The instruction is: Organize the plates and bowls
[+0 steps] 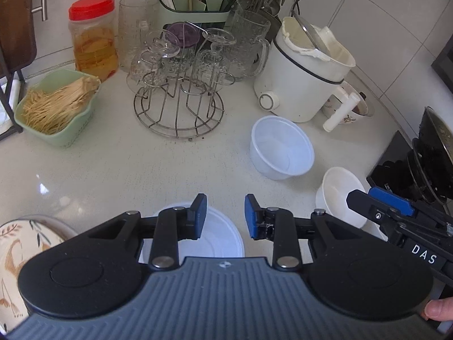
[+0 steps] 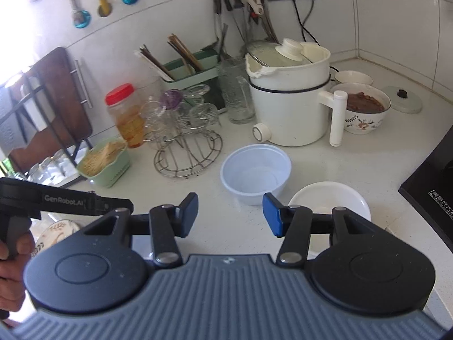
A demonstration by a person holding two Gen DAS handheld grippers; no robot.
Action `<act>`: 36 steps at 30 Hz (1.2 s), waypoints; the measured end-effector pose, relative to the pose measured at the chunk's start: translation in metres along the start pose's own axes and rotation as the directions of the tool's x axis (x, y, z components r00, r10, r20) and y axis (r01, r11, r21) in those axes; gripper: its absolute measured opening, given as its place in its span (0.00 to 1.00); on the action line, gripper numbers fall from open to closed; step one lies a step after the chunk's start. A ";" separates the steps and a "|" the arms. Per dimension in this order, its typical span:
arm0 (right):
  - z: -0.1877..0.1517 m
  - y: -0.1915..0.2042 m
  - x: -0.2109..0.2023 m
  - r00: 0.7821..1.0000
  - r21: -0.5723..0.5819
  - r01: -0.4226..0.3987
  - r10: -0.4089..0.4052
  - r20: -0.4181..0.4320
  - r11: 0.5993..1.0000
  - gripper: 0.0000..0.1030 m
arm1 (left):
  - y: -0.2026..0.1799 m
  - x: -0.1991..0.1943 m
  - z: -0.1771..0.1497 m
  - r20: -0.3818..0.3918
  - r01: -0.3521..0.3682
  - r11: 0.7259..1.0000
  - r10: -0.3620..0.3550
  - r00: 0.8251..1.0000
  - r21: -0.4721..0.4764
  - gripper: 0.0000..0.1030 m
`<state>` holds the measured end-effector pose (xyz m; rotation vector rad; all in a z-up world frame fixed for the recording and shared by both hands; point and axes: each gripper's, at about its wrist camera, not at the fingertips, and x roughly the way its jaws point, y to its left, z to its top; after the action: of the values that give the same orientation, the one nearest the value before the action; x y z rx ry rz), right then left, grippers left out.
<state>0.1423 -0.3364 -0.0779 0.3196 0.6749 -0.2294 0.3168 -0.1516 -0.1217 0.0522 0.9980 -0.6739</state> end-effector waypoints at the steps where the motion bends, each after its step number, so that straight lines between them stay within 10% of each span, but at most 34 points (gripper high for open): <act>1: 0.002 -0.001 0.005 1.000 0.001 0.003 -0.003 -0.006 1.000 0.52 | 0.001 0.004 0.004 0.004 -0.012 1.000 0.012 1.000 0.000 0.40; 25: 0.060 -0.067 0.144 0.976 0.014 0.088 -0.083 -0.203 0.996 0.50 | -0.030 0.143 0.084 -0.171 0.098 0.994 -0.104 0.980 -0.046 0.50; 36: 0.056 -0.089 0.179 0.947 0.027 0.074 -0.062 -0.314 0.997 0.23 | -0.042 0.170 0.079 -0.210 0.098 0.994 -0.105 0.972 -0.045 0.23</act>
<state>0.2826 -0.4573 -0.1708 0.3741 0.9980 -0.2608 0.4144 -0.2962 -0.2008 0.0437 1.2243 -0.7558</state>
